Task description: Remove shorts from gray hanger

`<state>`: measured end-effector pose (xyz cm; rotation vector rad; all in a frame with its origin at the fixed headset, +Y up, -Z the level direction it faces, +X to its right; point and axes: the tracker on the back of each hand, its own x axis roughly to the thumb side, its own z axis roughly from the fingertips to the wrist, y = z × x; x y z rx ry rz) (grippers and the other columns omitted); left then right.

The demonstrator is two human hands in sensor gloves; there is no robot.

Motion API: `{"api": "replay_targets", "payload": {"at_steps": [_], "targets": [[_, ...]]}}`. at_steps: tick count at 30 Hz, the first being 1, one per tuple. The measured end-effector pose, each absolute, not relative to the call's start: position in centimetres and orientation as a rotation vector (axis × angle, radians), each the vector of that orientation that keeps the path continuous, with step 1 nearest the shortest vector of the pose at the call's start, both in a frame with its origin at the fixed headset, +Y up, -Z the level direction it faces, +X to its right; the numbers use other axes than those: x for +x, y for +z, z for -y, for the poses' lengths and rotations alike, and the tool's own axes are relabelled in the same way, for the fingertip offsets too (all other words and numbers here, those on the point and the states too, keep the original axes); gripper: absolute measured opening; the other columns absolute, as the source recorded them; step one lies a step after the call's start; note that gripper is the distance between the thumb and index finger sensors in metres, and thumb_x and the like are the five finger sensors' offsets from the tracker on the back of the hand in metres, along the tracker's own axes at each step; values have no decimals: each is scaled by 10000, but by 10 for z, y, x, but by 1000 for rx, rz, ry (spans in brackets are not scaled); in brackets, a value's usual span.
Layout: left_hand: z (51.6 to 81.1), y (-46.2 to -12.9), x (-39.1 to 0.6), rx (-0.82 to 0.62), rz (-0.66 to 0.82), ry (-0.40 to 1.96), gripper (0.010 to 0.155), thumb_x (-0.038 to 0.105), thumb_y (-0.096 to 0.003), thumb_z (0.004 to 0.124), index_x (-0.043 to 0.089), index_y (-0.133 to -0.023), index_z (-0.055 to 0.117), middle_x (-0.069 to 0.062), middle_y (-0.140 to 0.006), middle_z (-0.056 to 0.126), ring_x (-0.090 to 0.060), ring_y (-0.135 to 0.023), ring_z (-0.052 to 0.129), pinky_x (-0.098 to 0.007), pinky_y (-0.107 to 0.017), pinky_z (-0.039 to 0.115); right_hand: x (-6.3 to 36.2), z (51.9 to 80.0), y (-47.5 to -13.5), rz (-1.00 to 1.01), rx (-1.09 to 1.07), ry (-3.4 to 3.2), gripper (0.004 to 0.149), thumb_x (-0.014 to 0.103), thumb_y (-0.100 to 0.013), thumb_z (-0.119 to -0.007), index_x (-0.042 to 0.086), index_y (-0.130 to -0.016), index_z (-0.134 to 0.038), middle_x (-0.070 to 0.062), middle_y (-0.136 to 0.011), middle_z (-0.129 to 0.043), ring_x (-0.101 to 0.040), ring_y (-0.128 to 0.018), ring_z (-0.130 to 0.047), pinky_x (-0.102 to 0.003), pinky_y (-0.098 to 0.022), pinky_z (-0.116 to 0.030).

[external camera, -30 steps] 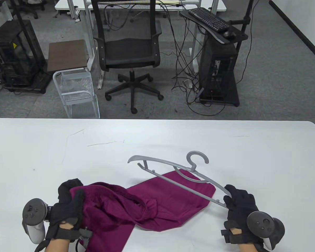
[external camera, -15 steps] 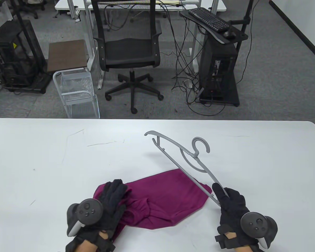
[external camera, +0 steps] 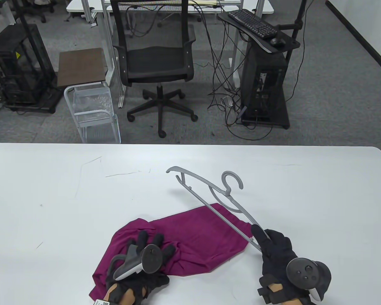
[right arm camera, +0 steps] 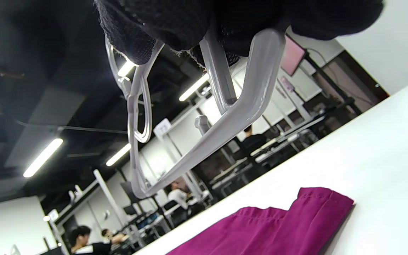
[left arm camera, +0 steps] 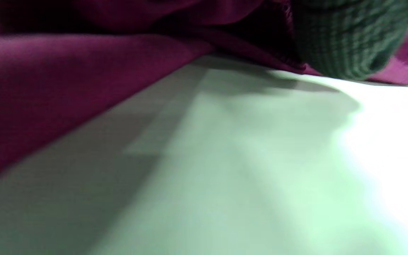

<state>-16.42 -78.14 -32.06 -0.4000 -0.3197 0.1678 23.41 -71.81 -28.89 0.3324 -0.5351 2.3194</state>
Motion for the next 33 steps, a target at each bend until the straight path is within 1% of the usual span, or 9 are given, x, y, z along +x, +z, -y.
{"api": "replay_targets", "payload": {"at_steps": [3, 6, 9, 11, 15, 20, 24, 29, 33], "targets": [[763, -319, -177, -397, 421, 395, 951, 671, -264, 805, 672, -974, 174, 142, -1180, 16, -343, -1051, -101, -657, -727, 34, 234, 718, -288, 520, 319, 2307, 617, 100, -451, -769, 383, -986, -648, -115, -922, -733, -372, -620, -769, -472, -363, -786], [731, -310, -200, -276, 490, 643, 935, 673, -273, 802, 667, -993, 205, 127, -1190, 26, -352, -1060, -86, -667, -729, 51, 238, 716, -287, 534, 249, 2322, 677, 55, -427, -773, 372, -1001, -603, -120, -944, -692, -379, -642, -737, -474, -384, -773], [702, -294, -227, -84, 497, 791, 916, 673, -283, 796, 651, -1015, 246, 112, -1208, 67, -366, -1080, -44, -676, -735, 73, 252, 713, -288, 541, 55, 2314, 707, 39, -419, -770, 348, -1014, -549, -133, -961, -659, -388, -659, -720, -477, -397, -770], [690, -290, -238, -27, 506, 874, 917, 683, -290, 788, 638, -1031, 248, 103, -1217, 74, -377, -1089, -33, -684, -738, 83, 266, 717, -291, 507, -85, 2266, 717, 25, -418, -766, 321, -1024, -523, -154, -969, -636, -400, -665, -708, -481, -400, -763], [686, -289, -247, 18, 470, 950, 902, 682, -302, 779, 636, -1037, 259, 100, -1220, 64, -380, -1095, -33, -683, -743, 84, 287, 737, -296, 359, -313, 2158, 721, 16, -424, -748, 276, -1039, -477, -191, -977, -596, -414, -668, -688, -474, -398, -758], [693, -293, -247, -9, 442, 917, 896, 683, -307, 772, 623, -1045, 268, 86, -1219, 65, -389, -1092, -24, -687, -738, 90, 293, 757, -307, 207, -390, 2156, 733, -6, -423, -718, 243, -1043, -416, -230, -1005, -540, -447, -708, -661, -515, -444, -735], [694, -293, -247, -9, 431, 911, 891, 682, -309, 770, 619, -1046, 272, 83, -1217, 61, -389, -1091, -24, -686, -737, 89, 290, 762, -317, 132, -406, 2330, 755, -59, -386, -697, 107, -1037, -353, -220, -1136, -258, -539, -992, -399, -670, -667, -497], [694, -293, -247, -15, 422, 910, 893, 683, -309, 769, 618, -1047, 270, 78, -1208, 38, -392, -1089, -28, -687, -735, 85, 290, 780, -328, -86, -453, 2377, 763, -71, -383, -672, 24, -1020, -262, -208, -1111, -74, -525, -942, -106, -701, -595, -212], [694, -293, -247, -13, 422, 907, 891, 682, -310, 769, 616, -1047, 273, 81, -1201, 5, -389, -1086, -35, -685, -734, 78, 291, 790, -330, -252, -465, 2350, 764, -67, -394, -660, 8, -1017, -225, -222, -1096, -28, -513, -905, -35, -694, -570, -168]]}}
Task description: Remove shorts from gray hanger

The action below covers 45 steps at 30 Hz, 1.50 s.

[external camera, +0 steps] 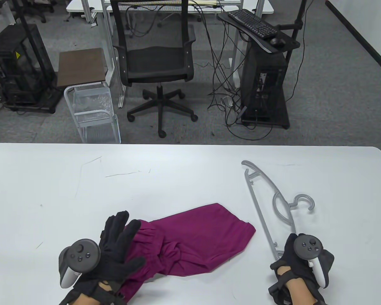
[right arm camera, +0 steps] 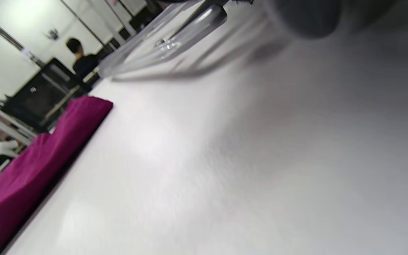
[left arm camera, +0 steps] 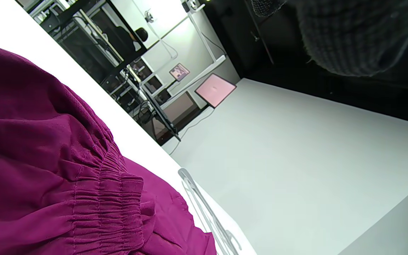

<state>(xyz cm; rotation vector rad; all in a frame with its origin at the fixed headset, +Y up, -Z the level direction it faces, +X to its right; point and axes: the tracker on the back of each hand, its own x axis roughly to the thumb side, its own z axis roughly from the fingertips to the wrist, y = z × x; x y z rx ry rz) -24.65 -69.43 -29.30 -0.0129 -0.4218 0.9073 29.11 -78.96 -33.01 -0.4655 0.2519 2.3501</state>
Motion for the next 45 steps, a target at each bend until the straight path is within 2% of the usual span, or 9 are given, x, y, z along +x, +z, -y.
{"api": "replay_targets", "payload": {"at_steps": [6, 8, 10, 14, 18, 21, 26, 33, 45], "targets": [[700, -297, -248, -20, 408, 927, 890, 679, -305, 776, 624, -1044, 283, 87, -1194, -3, -384, -1087, -36, -682, -737, 78, 294, 790, -330, -250, -456, 2310, 749, -54, -404, -656, 14, -1021, -237, -218, -1100, -42, -499, -907, -33, -674, -566, -147], [706, -300, -254, -36, 348, 924, 892, 673, -304, 783, 629, -1040, 282, 90, -1190, -11, -386, -1084, -45, -682, -734, 71, 295, 785, -324, -182, -449, 2314, 736, 15, -437, -672, 62, -1038, -250, -232, -1098, -51, -537, -905, -38, -710, -581, -171], [709, -302, -263, -20, 265, 891, 888, 664, -305, 796, 646, -1032, 285, 127, -1181, -33, -367, -1070, -88, -670, -728, 33, 293, 771, -317, -50, -406, 2285, 721, 166, -500, -718, 121, -1062, -269, -233, -1112, -77, -573, -920, -39, -762, -630, -263], [700, -297, -277, 130, 103, 659, 949, 652, -253, 864, 727, -984, 264, 233, -1146, -92, -256, -996, -250, -615, -717, -60, 281, 724, -302, 234, -1, 2424, 695, 367, -529, -746, 205, -1092, -371, -196, -1153, -136, -556, -967, -73, -779, -648, -271], [702, -299, -282, 127, 71, 585, 970, 645, -262, 873, 736, -967, 213, 231, -1125, -131, -245, -946, -295, -613, -703, -81, 267, 709, -297, 396, 216, 2651, 707, 467, -502, -740, 258, -1093, -413, -158, -1178, -194, -532, -1006, -132, -770, -665, -320], [712, -306, -284, 41, 43, 543, 938, 616, -280, 874, 718, -934, 210, 233, -1102, -120, -250, -923, -292, -614, -693, -79, 262, 711, -298, 388, 287, 2727, 682, 475, -489, -751, 260, -1082, -492, -154, -1181, -267, -524, -1016, -226, -753, -669, -376], [728, -313, -283, -75, 33, 523, 1004, 658, -244, 868, 673, -950, 154, 210, -1084, -149, -280, -917, -289, -625, -686, -68, 257, 718, -298, 295, 317, 2731, 681, 467, -493, -751, 248, -1083, -492, -161, -1180, -276, -524, -1016, -225, -758, -664, -373], [725, -312, -281, -62, 48, 535, 1016, 669, -239, 858, 655, -966, 149, 199, -1091, -149, -294, -933, -275, -631, -690, -58, 257, 721, -298, 276, 317, 2732, 679, 451, -497, -753, 227, -1082, -492, -171, -1165, -365, -524, -988, -348, -704, -646, -476], [727, -317, -267, -105, 111, 561, 1015, 669, -242, 853, 644, -983, 160, 193, -1096, -149, -304, -950, -262, -637, -697, -50, 255, 724, -299, 214, 367, 2673, 680, 438, -505, -747, 215, -1086, -474, -172, -1164, -380, -527, -987, -347, -713, -645, -465]]}}
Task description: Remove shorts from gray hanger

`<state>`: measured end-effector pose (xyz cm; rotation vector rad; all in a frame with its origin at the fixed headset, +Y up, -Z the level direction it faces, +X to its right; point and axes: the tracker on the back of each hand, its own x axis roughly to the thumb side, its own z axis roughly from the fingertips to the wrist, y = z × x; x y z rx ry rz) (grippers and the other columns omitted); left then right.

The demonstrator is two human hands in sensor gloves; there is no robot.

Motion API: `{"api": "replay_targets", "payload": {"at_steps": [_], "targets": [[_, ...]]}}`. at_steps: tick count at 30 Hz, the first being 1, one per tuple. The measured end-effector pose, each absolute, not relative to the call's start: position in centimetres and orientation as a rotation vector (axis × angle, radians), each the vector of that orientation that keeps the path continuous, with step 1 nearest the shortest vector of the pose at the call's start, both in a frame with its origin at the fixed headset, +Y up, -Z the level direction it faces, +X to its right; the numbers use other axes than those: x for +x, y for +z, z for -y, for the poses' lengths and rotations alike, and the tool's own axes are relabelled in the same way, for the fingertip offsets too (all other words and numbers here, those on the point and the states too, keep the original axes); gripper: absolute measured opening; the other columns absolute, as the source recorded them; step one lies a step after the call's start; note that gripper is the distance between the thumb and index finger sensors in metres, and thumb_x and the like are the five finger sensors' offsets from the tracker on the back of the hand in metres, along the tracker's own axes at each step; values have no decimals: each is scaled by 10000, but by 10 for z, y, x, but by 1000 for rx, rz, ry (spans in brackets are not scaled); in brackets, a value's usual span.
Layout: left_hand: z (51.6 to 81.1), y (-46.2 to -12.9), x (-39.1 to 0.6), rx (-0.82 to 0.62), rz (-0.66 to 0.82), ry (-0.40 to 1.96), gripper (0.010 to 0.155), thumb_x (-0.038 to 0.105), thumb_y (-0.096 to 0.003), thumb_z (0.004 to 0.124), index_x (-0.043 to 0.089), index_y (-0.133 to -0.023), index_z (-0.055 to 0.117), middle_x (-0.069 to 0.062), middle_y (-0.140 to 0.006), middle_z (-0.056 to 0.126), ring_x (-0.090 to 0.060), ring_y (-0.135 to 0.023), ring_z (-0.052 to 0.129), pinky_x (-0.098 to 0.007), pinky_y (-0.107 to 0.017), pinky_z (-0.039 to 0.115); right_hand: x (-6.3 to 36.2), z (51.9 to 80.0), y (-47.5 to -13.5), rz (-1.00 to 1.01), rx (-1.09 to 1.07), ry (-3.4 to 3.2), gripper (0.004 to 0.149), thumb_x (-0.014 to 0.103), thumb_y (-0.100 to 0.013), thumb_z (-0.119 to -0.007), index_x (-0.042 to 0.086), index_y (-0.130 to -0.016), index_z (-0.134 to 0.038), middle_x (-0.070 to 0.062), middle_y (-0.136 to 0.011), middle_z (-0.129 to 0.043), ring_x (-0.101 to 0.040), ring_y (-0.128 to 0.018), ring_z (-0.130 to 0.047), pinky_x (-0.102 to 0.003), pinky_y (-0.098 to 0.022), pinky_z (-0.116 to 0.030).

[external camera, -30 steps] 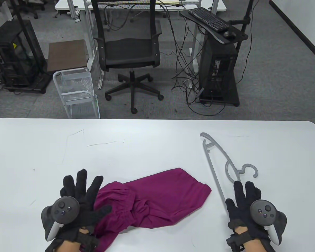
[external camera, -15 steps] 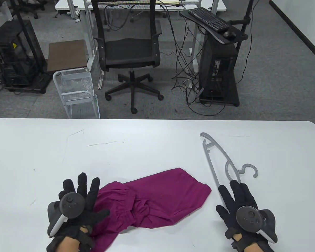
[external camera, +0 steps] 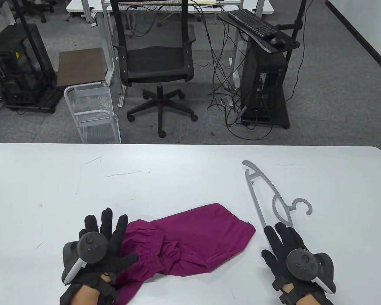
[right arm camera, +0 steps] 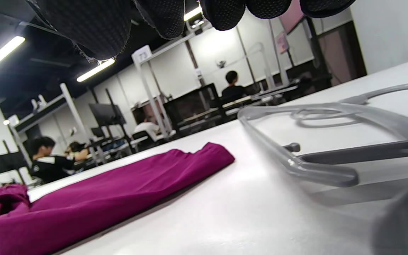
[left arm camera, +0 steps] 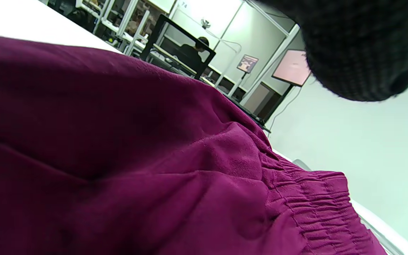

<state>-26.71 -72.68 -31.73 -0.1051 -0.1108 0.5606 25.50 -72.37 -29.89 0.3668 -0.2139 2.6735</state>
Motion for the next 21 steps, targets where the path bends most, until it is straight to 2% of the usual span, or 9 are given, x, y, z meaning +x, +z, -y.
{"api": "replay_targets", "payload": {"at_steps": [21], "targets": [[717, -306, -254, -100, 176, 550, 1003, 669, -252, 844, 625, -1009, 187, 175, -1104, -143, -321, -969, -235, -644, -702, -32, 252, 727, -298, 137, 400, 2592, 693, 448, -506, -747, 210, -1092, -462, -180, -1164, -380, -533, -992, -333, -729, -646, -447]]}}
